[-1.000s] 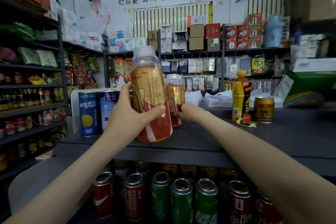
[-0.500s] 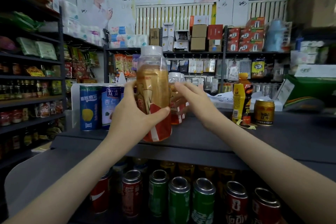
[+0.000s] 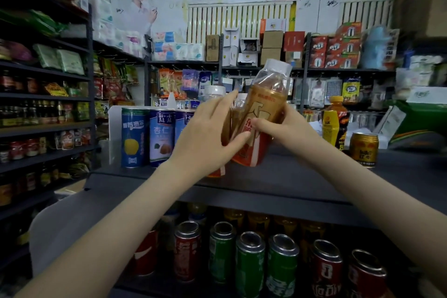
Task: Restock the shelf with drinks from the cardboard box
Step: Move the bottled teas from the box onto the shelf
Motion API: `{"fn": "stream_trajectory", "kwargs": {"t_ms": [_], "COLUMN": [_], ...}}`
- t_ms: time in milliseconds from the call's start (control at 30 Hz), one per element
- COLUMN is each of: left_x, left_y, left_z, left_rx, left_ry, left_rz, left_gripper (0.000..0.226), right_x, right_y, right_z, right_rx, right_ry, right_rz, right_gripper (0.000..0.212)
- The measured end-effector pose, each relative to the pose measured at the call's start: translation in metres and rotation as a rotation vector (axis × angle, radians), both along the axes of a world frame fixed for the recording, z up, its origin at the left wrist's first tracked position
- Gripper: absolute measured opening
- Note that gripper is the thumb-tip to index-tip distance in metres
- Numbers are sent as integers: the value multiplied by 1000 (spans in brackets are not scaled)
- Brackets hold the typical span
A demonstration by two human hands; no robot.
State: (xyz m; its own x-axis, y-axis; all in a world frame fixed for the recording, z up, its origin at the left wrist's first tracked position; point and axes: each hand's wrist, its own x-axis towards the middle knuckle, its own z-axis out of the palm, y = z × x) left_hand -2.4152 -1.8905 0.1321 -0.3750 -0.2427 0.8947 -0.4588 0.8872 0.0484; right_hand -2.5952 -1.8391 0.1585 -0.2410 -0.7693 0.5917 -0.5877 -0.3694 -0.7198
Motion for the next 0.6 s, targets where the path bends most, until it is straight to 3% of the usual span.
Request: {"fn": "stream_trajectory", "kwargs": {"t_ms": [100,267,467,600], "left_x": [13,22,23,22], "left_y": [-25,-65,-83,-86], "left_z": [-9,-28,-32,-33], "left_rx": [-89,-79,-94,-89], "left_ry": [-46,-297,-396,-401], "left_rz": [116,249,229,196], "left_gripper": [73,86,90,97], "right_x": [-19,-34,-32,-37], "right_y": [-24,-56,-71,-71], "right_z": [-8,-21,-12,-11], "right_rx": [77,198,289,321], "right_ry": [-14,-69,230,286], "right_rz": [-29,-14,34,-3], "right_gripper": [63,78,87,91]}}
